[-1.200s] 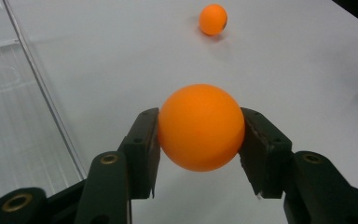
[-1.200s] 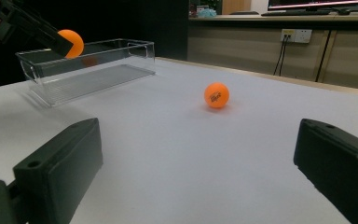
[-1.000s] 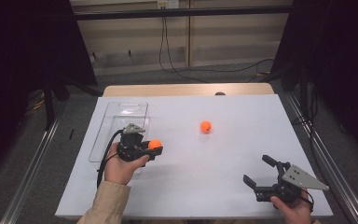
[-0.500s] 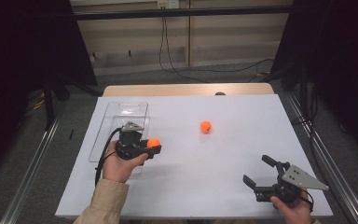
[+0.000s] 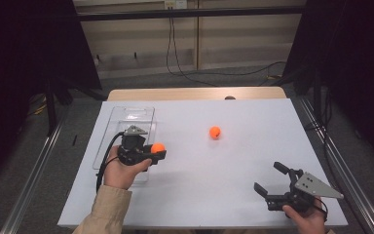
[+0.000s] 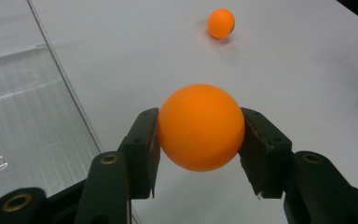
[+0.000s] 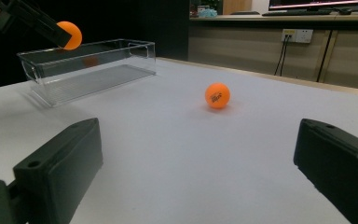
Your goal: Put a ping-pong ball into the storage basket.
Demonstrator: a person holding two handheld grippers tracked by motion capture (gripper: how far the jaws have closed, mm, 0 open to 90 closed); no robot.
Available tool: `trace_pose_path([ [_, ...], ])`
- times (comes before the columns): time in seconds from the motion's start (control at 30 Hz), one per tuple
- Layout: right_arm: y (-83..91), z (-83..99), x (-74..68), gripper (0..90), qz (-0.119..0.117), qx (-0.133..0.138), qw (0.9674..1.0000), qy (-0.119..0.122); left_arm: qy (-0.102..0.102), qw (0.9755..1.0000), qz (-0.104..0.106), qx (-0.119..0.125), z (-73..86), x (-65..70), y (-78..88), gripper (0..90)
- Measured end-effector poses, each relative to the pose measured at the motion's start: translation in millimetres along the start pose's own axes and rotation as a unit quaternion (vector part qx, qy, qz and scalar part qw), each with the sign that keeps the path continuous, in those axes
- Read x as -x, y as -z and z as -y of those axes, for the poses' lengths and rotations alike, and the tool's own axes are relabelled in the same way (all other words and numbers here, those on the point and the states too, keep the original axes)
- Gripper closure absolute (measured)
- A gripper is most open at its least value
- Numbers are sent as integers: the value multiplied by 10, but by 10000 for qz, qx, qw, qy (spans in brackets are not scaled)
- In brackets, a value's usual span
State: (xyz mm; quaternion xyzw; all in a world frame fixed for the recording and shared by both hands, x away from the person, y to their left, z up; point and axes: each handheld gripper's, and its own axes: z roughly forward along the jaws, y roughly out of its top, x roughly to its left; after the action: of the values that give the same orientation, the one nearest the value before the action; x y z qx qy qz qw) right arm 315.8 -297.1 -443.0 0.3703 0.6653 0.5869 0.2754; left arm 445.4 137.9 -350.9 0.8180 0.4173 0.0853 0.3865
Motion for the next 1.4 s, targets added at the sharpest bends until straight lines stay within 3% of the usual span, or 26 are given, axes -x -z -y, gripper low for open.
trace_pose_path([
  [0.23, 5, -1, 9, 6, -16, -20, 10000, 40, -2, 10000, -23, -30, -21, 2, 31, 510],
  [0.27, 4, -2, 9, 6, -21, -14, 10000, 49, 64, 10000, -2, 61, -21, 8, 22, 511],
  [0.57, 11, -3, 9, 6, -6, -13, 10000, 38, -25, 10000, -21, -9, -52, 5, 49, 510],
  [0.63, 9, -6, 2, 6, 1, 5, 10000, 15, 58, 10000, -3, 81, -53, 12, 39, 510],
  [0.8, 9, -8, 2, 6, 12, 22, 10000, 6, -53, 10000, -41, -26, -65, -13, 63, 510],
  [1.07, 8, -7, 3, 6, -2, 13, 10000, 31, -55, 10000, -75, -28, -71, -49, 76, 510],
  [1.4, 9, -8, 3, 6, -31, 3, 10000, 50, 34, 9999, -124, 24, -73, -82, 111, 510],
])
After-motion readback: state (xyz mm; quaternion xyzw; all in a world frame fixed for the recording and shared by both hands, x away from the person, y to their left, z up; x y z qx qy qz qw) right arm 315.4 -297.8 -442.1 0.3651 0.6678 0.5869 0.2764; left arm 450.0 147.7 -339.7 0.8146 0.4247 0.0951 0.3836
